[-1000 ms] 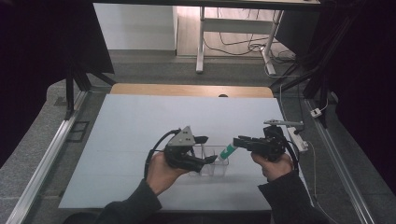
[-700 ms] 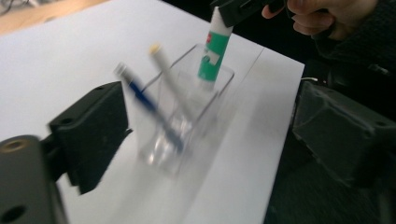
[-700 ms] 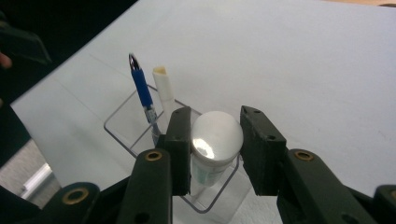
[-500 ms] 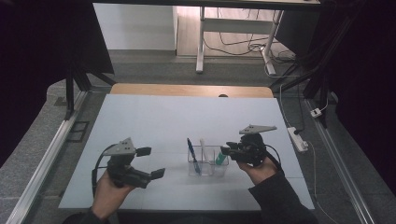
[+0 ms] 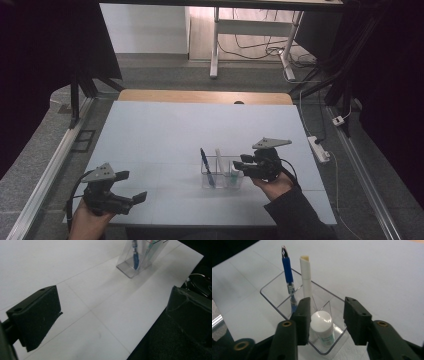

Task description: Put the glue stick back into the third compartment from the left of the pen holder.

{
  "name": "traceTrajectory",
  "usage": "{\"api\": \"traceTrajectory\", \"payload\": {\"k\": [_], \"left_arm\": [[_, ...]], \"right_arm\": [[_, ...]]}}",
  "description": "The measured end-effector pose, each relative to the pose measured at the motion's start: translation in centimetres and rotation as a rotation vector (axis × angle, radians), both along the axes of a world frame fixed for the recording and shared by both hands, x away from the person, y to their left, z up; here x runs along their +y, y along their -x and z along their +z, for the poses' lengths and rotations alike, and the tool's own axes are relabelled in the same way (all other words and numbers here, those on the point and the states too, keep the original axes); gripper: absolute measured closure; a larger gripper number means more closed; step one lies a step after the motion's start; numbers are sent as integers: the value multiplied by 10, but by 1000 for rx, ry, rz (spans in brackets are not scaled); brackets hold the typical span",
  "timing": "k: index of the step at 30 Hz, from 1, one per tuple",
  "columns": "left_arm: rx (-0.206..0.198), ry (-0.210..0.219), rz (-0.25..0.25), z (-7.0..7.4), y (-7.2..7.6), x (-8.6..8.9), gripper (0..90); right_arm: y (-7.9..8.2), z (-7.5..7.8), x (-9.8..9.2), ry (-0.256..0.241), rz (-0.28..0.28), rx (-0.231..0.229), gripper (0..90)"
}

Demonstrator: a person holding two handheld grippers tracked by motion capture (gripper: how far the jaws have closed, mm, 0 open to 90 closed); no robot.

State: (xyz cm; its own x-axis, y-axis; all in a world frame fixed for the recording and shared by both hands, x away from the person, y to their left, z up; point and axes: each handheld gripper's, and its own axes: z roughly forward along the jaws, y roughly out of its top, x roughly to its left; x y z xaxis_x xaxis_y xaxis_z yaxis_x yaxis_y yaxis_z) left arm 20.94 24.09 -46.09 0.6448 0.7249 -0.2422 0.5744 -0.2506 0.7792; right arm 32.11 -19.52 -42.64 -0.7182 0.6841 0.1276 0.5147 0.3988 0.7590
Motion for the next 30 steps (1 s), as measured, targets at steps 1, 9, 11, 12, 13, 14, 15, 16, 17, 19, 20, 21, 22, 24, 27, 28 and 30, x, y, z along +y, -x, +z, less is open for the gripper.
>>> {"api": "traceTrajectory", "payload": {"k": [1,9,11,12,13,14,15,16,17,19,20,21,22,24,27,28,30], "left_arm": [[2,1,0,-1,1,2,0],[28,30,45,-6,10,19,0],[30,49,50,-7,13,24,0],[32,52,51,-8,14,26,0],[30,48,56,-8,15,27,0],[25,40,61,-8,16,28,0],[23,34,65,-9,17,29,0],[25,30,66,-9,18,30,0],[27,25,68,-10,19,31,0],[30,9,74,-11,20,32,0],[33,4,74,-11,21,32,0],[36,-2,76,-12,21,33,0],[41,-8,78,-13,22,33,0],[52,-17,77,-14,23,33,0],[58,-40,82,-15,25,34,0],[54,-41,85,-15,26,34,0],[52,-41,88,-15,27,35,0]], "right_arm": [[1,2,-1,-8,-2,-2,547],[1,2,-5,-33,-10,-8,374],[1,2,-5,-34,-8,-16,337],[1,3,-5,-35,-8,-23,317],[1,3,-5,-35,-7,-26,301],[1,3,-5,-36,-5,-26,283],[1,3,-6,-38,-4,-29,264],[1,4,-6,-39,-3,-32,246],[1,4,-6,-39,-2,-33,232],[2,5,-7,-38,1,-33,197],[2,5,-8,-37,2,-35,182],[4,6,-9,-27,7,-35,163],[5,7,-10,-23,7,-36,149],[8,8,-14,-22,4,-40,127],[13,10,-21,-26,-1,-39,99],[15,10,-23,-24,-5,-40,88],[19,11,-29,-23,-15,-44,72]]}}
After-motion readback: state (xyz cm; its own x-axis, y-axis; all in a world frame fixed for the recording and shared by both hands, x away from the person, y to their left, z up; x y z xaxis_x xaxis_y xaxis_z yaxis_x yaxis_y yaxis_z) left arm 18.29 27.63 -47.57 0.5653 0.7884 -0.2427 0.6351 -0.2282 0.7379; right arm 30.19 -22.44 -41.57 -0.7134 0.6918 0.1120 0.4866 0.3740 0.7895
